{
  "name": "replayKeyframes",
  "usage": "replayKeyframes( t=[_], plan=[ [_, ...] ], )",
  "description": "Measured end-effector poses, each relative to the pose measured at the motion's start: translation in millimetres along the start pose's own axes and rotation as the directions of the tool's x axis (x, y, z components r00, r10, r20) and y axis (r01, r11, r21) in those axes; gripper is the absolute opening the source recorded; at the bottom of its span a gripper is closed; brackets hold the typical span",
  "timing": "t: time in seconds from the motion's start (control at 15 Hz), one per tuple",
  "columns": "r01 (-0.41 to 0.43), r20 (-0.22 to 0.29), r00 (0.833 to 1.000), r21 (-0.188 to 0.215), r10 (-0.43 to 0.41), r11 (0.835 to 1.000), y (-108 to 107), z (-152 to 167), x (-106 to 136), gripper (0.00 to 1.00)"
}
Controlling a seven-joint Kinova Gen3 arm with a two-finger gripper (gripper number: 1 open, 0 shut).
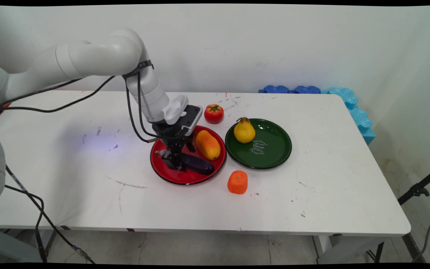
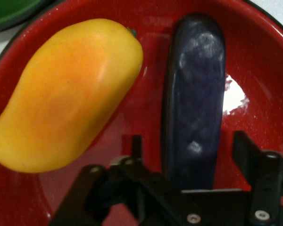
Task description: Pick up the eggplant from the red plate, then place the picked object on the table
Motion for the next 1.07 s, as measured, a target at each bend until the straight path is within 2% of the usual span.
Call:
replayKeyframes(
  t=[0.27, 0.53, 0.73, 1.07],
  plan=[
    [0.000, -0.017, 1.000, -0.008, 0.000, 1.000, 3, 5, -1, 0.00],
    [0.000, -0.037, 0.999, -0.003, 0.000, 1.000, 7, -4, -2, 0.00],
    [0.021, -0.078, 0.997, 0.015, -0.020, 1.000, 8, -32, 4, 0.00],
    [0.085, -0.172, 0.982, 0.053, -0.075, 0.995, 18, -98, 36, 0.00]
  ],
)
